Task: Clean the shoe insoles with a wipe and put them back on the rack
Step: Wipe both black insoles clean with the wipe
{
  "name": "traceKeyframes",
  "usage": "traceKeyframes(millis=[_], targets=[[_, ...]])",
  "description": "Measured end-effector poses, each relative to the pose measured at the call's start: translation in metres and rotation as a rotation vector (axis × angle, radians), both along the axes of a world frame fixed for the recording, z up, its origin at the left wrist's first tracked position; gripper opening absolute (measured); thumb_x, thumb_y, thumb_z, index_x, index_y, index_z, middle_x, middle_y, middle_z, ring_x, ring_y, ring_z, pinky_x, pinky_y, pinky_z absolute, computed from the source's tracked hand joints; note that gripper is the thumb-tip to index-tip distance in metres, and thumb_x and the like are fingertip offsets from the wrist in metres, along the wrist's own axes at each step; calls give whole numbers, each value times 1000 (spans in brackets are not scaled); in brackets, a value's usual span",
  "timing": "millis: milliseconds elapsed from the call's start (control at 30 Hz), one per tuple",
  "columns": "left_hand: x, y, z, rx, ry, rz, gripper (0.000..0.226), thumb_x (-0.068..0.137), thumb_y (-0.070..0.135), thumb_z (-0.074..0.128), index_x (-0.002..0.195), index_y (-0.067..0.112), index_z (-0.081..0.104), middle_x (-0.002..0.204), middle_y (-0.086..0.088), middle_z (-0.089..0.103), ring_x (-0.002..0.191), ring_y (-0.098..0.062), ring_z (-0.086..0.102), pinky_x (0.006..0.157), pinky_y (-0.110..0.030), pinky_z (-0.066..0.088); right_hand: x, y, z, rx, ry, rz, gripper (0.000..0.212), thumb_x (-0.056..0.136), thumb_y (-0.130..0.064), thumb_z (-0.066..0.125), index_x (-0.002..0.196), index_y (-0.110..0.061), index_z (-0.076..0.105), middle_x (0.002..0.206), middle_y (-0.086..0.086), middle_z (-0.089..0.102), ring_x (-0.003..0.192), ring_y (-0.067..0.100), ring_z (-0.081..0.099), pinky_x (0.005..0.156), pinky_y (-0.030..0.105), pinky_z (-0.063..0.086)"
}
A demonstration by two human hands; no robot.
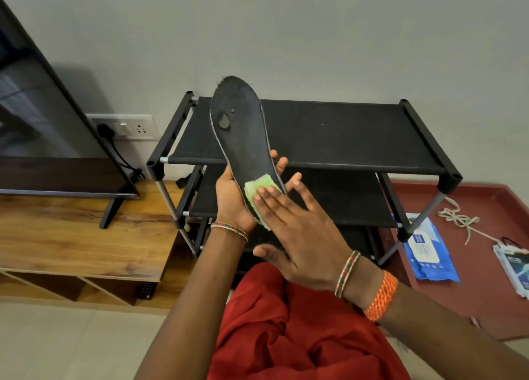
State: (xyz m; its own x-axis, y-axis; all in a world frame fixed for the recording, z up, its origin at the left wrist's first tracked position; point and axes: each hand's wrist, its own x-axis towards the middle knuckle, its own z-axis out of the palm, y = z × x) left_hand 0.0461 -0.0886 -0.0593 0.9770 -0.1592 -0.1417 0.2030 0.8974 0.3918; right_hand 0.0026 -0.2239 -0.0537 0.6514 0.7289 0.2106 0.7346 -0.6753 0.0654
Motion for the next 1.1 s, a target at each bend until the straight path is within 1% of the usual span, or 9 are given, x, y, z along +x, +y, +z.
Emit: traceKeyframes(millis=[100, 167, 233, 367, 533, 600, 667, 967, 1100], targets=[[-4, -10, 3, 130, -2, -27, 84, 91, 68, 18, 113, -3, 59, 100, -19, 66, 87, -29, 69, 70, -41, 58, 21, 3, 10, -24, -63, -108, 78, 93, -60, 13, 144, -5, 33, 148, 12, 36, 141, 23, 26, 116, 47, 5], [-5, -12, 7, 163, -21, -36, 89, 89, 71, 19, 115, -4, 59, 104, -20, 66, 93, -29, 68, 74, -41, 58, 26, 4, 13, -21, -63, -136, 79, 93, -60, 13, 144, -4, 32, 149, 13, 34, 142, 24, 24, 116, 47, 5], [1, -7, 8, 106, -40, -42, 88, 86, 75, 25, 111, 0, 63, 107, -16, 65, 97, -26, 67, 84, -43, 56, 19, 3, 11, -8, -56, -103, 81, 92, -63, 12, 144, -3, 31, 149, 14, 33, 142, 24, 22, 117, 47, 6], [8, -1, 4, -23, -35, 108, 82, 87, 72, 28, 105, 2, 67, 103, -10, 65, 92, -25, 66, 85, -51, 53, 5, -1, 4, 22, 18, -37, 85, 91, -65, 4, 144, -3, 30, 149, 14, 33, 142, 23, 22, 117, 47, 6], [-2, -24, 6, 212, 5, 62, 87, 93, 66, 15, 94, 2, 74, 94, -12, 71, 84, -23, 70, 76, -38, 58, 25, 4, 7, 55, 19, -119, 85, 91, -63, -1, 146, -3, 25, 151, 14, 28, 144, 23, 17, 117, 45, 2], [2, -18, 5, 101, -14, 77, 84, 91, 68, 17, 119, 3, 61, 106, -10, 67, 93, -24, 66, 91, -43, 51, 19, 6, 3, 81, 29, -89, 85, 90, -63, 0, 147, -3, 23, 153, 14, 25, 144, 23, 13, 117, 45, 1], [10, -8, 4, -23, -57, 121, 82, 88, 70, 19, 130, 6, 49, 111, -8, 63, 97, -23, 63, 97, -48, 46, 6, 3, -2, 119, 72, -44, 86, 90, -64, -1, 147, -3, 21, 153, 13, 23, 145, 21, 13, 118, 45, 0], [10, -32, -11, -16, -33, 75, 81, 88, 70, 25, 134, 6, 45, 112, -6, 63, 102, -22, 63, 99, -51, 41, 17, 3, -8, 225, 175, 31, 80, 93, -56, -4, 146, -4, 24, 153, 13, 25, 145, 20, 14, 116, 47, 6], [19, -26, -13, -58, -56, 81, 77, 89, 69, 29, 117, 4, 61, 110, -6, 65, 99, -21, 64, 98, -52, 43, 18, -13, -4, 152, 165, 106, 85, 89, -61, -9, 148, -7, 19, 154, 9, 22, 145, 14, 10, 118, 45, 2]])
